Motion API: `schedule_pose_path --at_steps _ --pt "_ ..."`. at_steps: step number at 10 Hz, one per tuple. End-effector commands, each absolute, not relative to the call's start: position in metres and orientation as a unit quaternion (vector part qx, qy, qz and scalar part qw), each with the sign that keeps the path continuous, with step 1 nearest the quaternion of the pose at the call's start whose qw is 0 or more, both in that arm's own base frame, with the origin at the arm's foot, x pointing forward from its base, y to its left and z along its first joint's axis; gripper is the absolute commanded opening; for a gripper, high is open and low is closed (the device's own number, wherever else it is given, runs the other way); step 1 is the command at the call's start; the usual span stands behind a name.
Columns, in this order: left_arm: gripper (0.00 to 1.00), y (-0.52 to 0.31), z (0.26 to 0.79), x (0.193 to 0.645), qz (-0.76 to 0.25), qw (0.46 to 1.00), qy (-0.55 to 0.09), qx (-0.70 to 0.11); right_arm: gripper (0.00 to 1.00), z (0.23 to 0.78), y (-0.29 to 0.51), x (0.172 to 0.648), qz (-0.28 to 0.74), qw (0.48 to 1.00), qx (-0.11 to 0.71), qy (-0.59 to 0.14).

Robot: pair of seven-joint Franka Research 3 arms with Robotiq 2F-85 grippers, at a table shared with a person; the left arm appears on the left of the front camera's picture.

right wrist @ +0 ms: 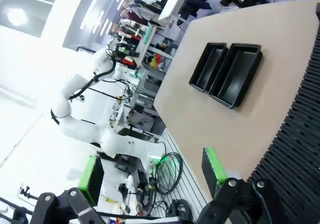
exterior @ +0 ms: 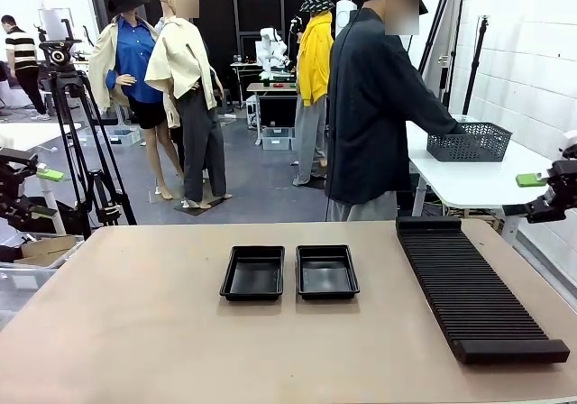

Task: Inspect and transfer BCBs to ESD trays.
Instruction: Pick up the Blank PCB from the PCB Rack and place it in the left ESD tray.

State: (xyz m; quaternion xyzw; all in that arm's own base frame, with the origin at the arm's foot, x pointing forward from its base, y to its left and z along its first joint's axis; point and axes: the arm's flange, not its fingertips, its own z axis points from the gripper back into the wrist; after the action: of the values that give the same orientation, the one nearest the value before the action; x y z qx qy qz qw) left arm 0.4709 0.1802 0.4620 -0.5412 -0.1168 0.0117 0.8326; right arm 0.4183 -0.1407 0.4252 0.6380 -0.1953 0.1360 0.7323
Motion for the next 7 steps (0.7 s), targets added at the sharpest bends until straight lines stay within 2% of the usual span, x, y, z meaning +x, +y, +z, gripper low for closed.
schedule_pose_path --at_steps 1,5,7 --pt "1.00 0.186 0.462 0.473 -0.006 0.808 -0.129 -0.575 1.00 0.427 -0.140 0.426 0.135 0.729 0.642 -0.196" --pt "1.00 0.198 0.453 0.470 -0.007 0.795 -0.139 -0.590 1.00 0.427 -0.145 0.429 0.126 0.730 0.640 -0.205" --pt "1.00 0.186 0.455 0.469 0.008 0.807 -0.125 -0.577 1.00 0.423 -0.142 0.423 0.135 0.734 0.638 -0.191"
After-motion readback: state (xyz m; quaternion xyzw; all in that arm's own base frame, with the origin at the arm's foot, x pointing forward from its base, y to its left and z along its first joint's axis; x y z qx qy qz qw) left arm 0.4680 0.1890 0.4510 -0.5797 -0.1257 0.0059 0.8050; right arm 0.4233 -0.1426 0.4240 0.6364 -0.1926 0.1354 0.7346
